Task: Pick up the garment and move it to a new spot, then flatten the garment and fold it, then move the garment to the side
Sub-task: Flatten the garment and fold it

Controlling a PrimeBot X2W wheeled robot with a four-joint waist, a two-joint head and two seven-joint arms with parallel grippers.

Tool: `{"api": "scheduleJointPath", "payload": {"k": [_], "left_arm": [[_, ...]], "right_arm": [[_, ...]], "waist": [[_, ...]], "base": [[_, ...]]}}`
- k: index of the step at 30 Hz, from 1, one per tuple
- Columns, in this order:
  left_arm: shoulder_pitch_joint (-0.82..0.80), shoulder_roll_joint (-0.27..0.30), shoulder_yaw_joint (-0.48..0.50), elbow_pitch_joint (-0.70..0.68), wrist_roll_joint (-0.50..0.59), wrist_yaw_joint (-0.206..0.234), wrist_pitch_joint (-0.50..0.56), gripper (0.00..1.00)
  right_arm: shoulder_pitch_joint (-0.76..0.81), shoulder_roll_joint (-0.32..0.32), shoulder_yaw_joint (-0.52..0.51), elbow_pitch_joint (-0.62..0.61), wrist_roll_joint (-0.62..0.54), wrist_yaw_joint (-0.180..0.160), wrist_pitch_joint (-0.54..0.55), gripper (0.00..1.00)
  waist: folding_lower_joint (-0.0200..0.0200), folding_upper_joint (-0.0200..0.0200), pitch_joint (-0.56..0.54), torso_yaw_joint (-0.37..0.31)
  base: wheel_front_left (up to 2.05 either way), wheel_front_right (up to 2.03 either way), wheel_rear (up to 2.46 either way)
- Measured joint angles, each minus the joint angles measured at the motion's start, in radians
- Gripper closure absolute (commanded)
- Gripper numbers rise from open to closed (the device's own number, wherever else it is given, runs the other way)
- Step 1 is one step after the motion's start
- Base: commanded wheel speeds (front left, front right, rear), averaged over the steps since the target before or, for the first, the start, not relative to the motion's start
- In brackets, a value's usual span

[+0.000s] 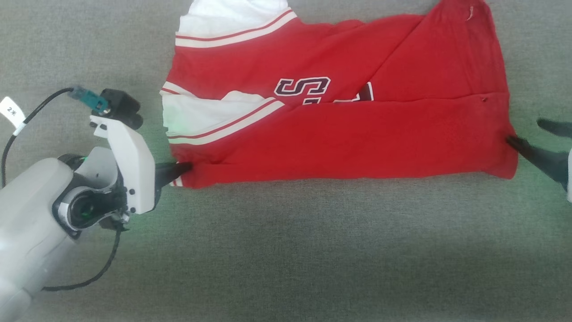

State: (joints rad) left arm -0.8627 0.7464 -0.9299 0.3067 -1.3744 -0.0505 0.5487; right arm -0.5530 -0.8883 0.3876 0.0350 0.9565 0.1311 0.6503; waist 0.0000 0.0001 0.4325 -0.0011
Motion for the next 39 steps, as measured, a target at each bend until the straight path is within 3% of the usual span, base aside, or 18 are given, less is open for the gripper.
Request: {"api": "scheduleJointPath", "payload": {"k": [5,10,14,15,17,26,39], "left_arm": [[-0.013,-0.014,0.000,-0.013,0.012,-0.011,-0.014,1.00],[-0.027,-0.038,0.000,-0.009,0.021,-0.021,-0.031,1.00],[-0.029,-0.061,0.004,0.010,0.021,-0.033,-0.051,1.00],[-0.029,-0.067,0.005,0.015,0.020,-0.034,-0.056,1.00],[-0.028,-0.073,0.002,0.026,0.020,-0.042,-0.062,1.00],[0.048,-0.056,0.027,0.002,-0.032,-0.061,-0.119,1.00],[0.253,0.100,0.039,-0.249,-0.103,-0.060,-0.174,1.00]], "right_arm": [[-0.023,-0.004,0.004,-0.004,-0.058,0.000,0.127,0.00],[-0.041,0.081,0.005,0.076,-0.098,-0.001,0.179,0.00],[-0.047,0.112,-0.003,0.136,-0.131,0.000,0.177,0.00],[-0.047,0.116,-0.003,0.142,-0.130,0.000,0.177,0.52],[-0.046,0.124,-0.002,0.149,-0.125,-0.001,0.167,1.00],[-0.011,0.142,-0.008,0.121,-0.101,0.000,0.128,1.00],[0.232,0.076,-0.125,-0.003,-0.019,0.000,0.130,1.00]], "waist": [[0.0000,0.0000,0.019,0.010],[0.0000,0.0000,0.040,0.026],[0.0000,0.0000,0.044,0.038],[0.0000,0.0000,0.043,0.041],[0.0000,0.0000,0.038,0.044],[0.0000,0.0000,-0.018,0.040],[0.0000,-0.0001,-0.104,0.061]], "base": [[0.00,0.00,0.00],[0.00,0.00,0.00],[0.00,0.00,0.00],[0.00,0.00,0.00],[0.00,0.00,0.00],[0.00,0.00,0.00],[0.00,0.00,0.00]]}}
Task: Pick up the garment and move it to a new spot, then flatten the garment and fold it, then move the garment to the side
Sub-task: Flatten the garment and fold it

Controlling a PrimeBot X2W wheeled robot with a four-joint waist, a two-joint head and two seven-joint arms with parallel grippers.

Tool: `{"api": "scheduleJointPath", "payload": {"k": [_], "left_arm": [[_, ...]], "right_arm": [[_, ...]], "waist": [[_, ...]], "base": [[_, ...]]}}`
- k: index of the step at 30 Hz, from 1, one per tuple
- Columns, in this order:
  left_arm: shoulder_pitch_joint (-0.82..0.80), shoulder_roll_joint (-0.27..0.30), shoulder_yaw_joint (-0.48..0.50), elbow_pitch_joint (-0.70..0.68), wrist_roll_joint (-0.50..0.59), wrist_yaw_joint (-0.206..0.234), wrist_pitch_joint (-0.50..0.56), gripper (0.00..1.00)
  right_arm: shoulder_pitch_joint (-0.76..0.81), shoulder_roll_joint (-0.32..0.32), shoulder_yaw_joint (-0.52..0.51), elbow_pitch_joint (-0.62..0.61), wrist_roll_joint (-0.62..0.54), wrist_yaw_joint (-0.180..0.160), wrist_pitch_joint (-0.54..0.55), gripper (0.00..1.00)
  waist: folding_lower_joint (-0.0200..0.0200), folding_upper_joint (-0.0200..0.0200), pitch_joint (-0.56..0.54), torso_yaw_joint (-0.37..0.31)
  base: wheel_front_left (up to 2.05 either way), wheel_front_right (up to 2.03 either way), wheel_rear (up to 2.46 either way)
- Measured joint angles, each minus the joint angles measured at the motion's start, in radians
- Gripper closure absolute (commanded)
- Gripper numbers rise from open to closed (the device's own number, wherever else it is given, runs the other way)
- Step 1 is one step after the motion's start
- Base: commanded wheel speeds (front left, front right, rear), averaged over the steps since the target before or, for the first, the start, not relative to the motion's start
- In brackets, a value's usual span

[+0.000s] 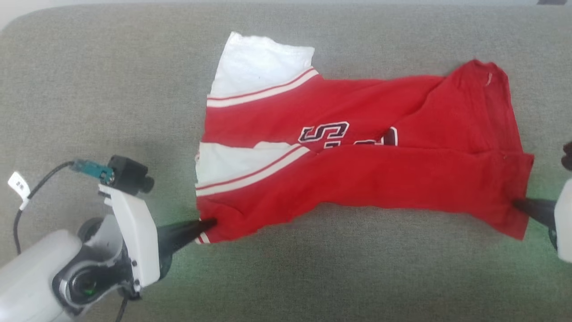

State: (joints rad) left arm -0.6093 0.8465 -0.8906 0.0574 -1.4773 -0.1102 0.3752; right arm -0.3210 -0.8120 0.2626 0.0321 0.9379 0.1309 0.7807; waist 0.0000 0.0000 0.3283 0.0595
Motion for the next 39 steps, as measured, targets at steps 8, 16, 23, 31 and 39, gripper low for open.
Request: {"api": "scheduleJointPath", "payload": {"k": [8,16,23,31,39], "left_arm": [[0.073,0.083,0.012,-0.128,-0.026,0.031,-0.022,1.00],[0.079,0.079,0.033,-0.114,-0.002,0.061,-0.084,0.00],[0.072,0.057,0.127,-0.010,0.060,0.105,-0.294,0.00],[-0.036,-0.072,0.183,0.191,0.169,0.151,-0.504,0.00],[-0.391,-0.147,0.153,0.486,0.286,0.158,-0.392,0.00]], "right_arm": [[0.107,-0.005,-0.099,-0.065,0.000,0.000,0.005,1.00],[0.122,0.031,-0.173,-0.121,-0.069,0.000,-0.136,0.00],[0.084,0.096,-0.200,-0.118,-0.148,0.000,-0.404,0.00],[-0.006,0.230,-0.158,-0.065,-0.301,0.000,-0.728,0.00],[-0.083,0.346,-0.132,-0.066,-0.317,0.000,-0.844,0.00]], "waist": [[0.0000,0.0001,-0.005,-0.001],[0.0000,0.0000,-0.007,-0.001],[0.0000,0.0000,0.000,-0.012],[0.0000,0.0000,0.027,-0.051],[0.0000,0.0000,0.095,-0.150]], "base": [[0.00,0.00,0.00],[0.00,0.00,0.00],[0.00,0.00,0.00],[0.00,0.00,0.00],[0.00,0.00,0.00]]}}
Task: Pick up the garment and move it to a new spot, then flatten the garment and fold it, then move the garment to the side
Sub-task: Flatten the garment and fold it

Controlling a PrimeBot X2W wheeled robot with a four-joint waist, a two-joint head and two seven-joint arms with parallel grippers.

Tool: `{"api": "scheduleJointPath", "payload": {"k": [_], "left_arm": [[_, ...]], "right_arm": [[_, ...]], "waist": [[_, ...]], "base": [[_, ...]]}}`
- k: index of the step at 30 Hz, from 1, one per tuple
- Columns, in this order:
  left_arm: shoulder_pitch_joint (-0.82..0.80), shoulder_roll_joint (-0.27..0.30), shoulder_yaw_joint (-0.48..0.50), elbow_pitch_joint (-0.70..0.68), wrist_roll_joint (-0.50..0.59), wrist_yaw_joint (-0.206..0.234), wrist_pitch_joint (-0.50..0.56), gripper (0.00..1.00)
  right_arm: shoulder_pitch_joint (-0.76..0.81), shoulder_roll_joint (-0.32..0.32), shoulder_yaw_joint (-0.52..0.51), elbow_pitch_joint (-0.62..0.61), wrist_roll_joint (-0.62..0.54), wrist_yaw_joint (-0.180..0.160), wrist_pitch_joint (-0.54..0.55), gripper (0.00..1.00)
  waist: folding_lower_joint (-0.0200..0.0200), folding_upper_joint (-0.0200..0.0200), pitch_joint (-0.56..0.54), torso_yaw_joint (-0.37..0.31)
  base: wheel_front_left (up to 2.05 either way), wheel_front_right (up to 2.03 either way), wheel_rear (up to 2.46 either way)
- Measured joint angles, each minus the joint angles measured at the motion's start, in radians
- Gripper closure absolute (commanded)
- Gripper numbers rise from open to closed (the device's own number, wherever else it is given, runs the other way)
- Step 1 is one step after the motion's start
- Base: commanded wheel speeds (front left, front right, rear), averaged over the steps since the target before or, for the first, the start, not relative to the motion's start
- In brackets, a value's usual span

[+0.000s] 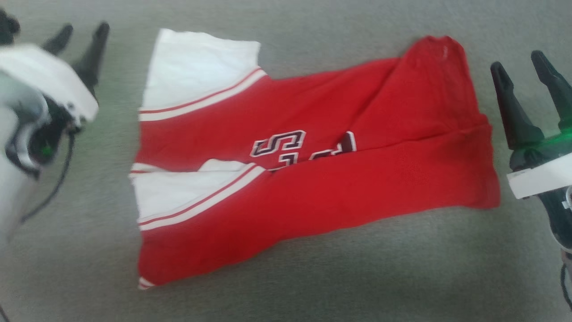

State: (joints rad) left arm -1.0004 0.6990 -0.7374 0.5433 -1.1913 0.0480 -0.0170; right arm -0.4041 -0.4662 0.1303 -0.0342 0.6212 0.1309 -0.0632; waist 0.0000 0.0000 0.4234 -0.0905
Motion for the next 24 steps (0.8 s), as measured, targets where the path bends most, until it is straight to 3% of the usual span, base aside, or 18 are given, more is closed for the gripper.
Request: {"api": "scheduleJointPath", "payload": {"k": [5,10,12,15,16,17,18,19,20,21,22,24], "left_arm": [[-0.156,-0.016,-0.087,0.151,0.011,-0.048,0.306,0.00],[-0.285,-0.029,-0.126,0.251,-0.032,-0.064,0.603,0.00],[-0.312,-0.034,-0.143,0.275,-0.033,-0.073,0.684,0.00],[-0.337,-0.032,-0.158,0.294,-0.027,-0.080,0.718,0.00],[-0.348,-0.030,-0.165,0.304,-0.019,-0.081,0.725,0.04],[-0.356,-0.026,-0.175,0.312,0.000,-0.087,0.731,0.15],[-0.358,-0.026,-0.177,0.322,0.003,-0.095,0.740,0.33],[-0.358,-0.030,-0.176,0.330,-0.006,-0.099,0.750,0.41],[-0.359,-0.033,-0.175,0.335,-0.008,-0.107,0.759,0.57],[-0.364,-0.036,-0.171,0.340,-0.016,-0.114,0.769,0.95],[-0.369,-0.039,-0.169,0.346,-0.030,-0.118,0.774,1.00],[-0.373,-0.047,-0.164,0.352,-0.038,-0.131,0.775,1.00]], "right_arm": [[-0.018,0.018,0.026,-0.002,0.004,0.000,-0.016,0.00],[-0.021,0.024,0.032,0.000,0.022,0.000,-0.020,0.00],[-0.021,0.027,0.040,-0.001,0.024,0.000,-0.020,0.00],[-0.021,0.027,0.050,-0.001,0.029,0.000,-0.019,0.00],[-0.023,0.028,0.054,-0.001,0.030,0.000,-0.019,0.00],[-0.028,0.028,0.058,0.000,0.033,0.000,-0.020,0.00],[-0.033,0.027,0.059,0.001,0.036,0.000,-0.021,0.00],[-0.036,0.026,0.058,0.002,0.040,0.000,-0.025,0.00],[-0.036,0.025,0.056,0.004,0.047,0.000,-0.025,0.00],[-0.036,0.024,0.055,0.005,0.052,0.000,-0.025,0.00],[-0.036,0.020,0.054,0.005,0.056,0.000,-0.023,0.00],[-0.047,0.008,0.054,0.008,0.057,0.000,-0.012,0.00]], "waist": [[0.0000,0.0000,0.037,-0.066],[-0.0001,0.0000,0.064,-0.117],[-0.0001,0.0000,0.075,-0.130],[0.0000,0.0000,0.086,-0.140],[0.0000,0.0000,0.091,-0.144],[0.0000,0.0000,0.097,-0.150],[0.0000,0.0000,0.102,-0.154],[-0.0001,0.0000,0.106,-0.157],[0.0000,0.0000,0.110,-0.159],[-0.0001,0.0000,0.114,-0.159],[0.0000,0.0000,0.116,-0.157],[0.0000,0.0000,0.119,-0.153]], "base": [[0.00,0.00,0.00],[0.00,0.00,0.00],[0.00,0.00,0.00],[0.00,0.00,0.00],[0.00,0.00,0.00],[0.00,0.00,0.00],[0.00,0.00,0.00],[0.00,0.00,0.00],[0.00,0.00,0.00],[0.00,0.00,0.00],[0.00,0.00,0.00],[0.00,0.00,0.00]]}}
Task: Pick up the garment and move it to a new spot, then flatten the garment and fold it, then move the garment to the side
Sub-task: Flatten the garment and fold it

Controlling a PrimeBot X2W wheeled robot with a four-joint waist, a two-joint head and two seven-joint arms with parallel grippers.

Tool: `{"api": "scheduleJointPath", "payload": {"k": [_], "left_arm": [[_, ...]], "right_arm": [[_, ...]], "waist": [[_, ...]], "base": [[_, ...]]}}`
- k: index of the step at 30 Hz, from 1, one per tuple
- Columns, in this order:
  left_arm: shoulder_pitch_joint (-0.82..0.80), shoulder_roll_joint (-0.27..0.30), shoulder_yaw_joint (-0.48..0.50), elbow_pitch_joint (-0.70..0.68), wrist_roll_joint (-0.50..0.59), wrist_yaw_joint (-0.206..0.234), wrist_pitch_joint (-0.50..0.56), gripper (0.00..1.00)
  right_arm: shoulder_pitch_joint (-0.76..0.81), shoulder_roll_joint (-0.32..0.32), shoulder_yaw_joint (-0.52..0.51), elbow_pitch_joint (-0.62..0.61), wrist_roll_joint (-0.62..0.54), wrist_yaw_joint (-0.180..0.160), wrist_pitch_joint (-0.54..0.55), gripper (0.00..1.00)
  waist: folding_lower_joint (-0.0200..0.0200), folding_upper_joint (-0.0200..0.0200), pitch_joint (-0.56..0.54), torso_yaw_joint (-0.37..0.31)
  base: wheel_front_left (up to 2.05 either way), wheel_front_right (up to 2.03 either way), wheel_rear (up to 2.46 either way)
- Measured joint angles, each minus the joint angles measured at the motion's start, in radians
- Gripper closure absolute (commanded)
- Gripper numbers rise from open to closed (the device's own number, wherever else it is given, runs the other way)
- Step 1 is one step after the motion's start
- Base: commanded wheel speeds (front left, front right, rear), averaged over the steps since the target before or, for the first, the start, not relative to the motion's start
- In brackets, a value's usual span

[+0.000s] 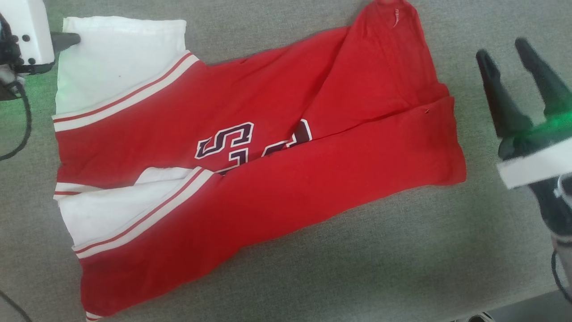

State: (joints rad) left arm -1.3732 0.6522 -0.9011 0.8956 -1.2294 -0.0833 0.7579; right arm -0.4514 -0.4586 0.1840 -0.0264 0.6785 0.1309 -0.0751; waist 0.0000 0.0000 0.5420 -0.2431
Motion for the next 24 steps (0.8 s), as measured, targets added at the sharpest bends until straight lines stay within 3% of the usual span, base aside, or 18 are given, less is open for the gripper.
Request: {"api": "scheduleJointPath", "payload": {"k": [6,18,24], "left_arm": [[-0.007,-0.032,0.024,0.015,-0.036,-0.023,-0.010,1.00],[-0.070,-0.102,-0.001,0.003,-0.029,-0.042,-0.018,1.00],[-0.087,-0.121,-0.016,-0.041,-0.033,-0.044,-0.030,1.00]], "right_arm": [[-0.142,-0.020,0.050,0.039,0.035,0.000,0.134,0.00],[-0.566,-0.084,0.321,0.341,0.106,0.001,0.760,0.00],[-0.678,-0.083,0.405,0.436,0.123,0.000,0.882,0.00]], "waist": [[0.0000,0.0000,0.012,0.013],[0.0000,0.0000,0.058,0.082],[0.0000,0.0000,0.081,0.107]], "base": [[0.00,0.00,0.00],[0.00,0.00,0.00],[0.00,0.00,0.00]]}}
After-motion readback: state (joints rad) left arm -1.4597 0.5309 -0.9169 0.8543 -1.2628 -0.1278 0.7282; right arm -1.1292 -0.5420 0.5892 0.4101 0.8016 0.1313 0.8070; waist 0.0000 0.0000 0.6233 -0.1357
